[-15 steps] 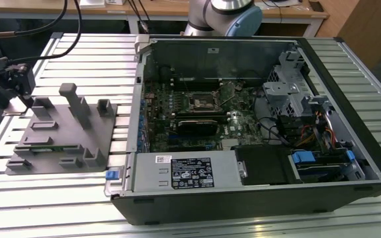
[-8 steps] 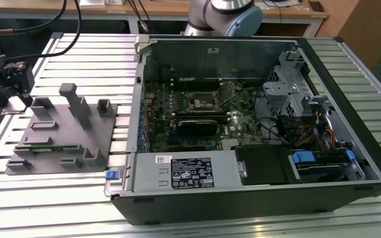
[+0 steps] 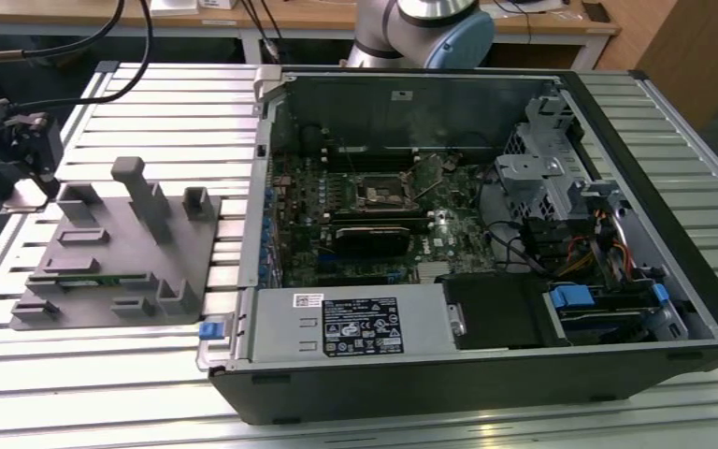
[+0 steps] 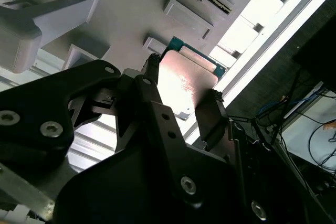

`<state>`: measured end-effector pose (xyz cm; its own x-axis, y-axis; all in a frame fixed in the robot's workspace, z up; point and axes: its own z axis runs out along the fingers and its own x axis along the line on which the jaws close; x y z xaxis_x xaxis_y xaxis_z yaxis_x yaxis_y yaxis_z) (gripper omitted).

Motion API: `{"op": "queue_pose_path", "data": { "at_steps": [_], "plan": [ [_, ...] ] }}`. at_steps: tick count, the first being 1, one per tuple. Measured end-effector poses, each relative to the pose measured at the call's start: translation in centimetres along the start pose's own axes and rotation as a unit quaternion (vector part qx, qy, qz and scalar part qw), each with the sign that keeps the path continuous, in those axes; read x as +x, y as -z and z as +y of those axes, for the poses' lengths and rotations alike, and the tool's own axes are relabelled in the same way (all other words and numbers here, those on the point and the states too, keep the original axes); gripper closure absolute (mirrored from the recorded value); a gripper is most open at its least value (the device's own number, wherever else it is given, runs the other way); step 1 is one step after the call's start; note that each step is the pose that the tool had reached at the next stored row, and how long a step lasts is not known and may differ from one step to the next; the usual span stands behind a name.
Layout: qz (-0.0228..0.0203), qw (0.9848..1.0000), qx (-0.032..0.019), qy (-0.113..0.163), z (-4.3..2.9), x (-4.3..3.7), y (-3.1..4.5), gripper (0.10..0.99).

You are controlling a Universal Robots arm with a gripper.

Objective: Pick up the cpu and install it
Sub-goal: 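Pick up the cpu and move it towards the insertion slot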

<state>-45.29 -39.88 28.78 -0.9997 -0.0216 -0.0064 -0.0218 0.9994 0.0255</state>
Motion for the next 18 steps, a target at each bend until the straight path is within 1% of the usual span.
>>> {"op": "queue_pose_path", "data": {
  "at_steps": [7,18],
  "plan": [
    [0.0000,1.0000,0.0000,0.000,0.04,0.00,0.51,0.557],
    [0.0000,1.0000,0.0000,0.000,0.11,-0.01,1.54,0.557]
  ]
}}
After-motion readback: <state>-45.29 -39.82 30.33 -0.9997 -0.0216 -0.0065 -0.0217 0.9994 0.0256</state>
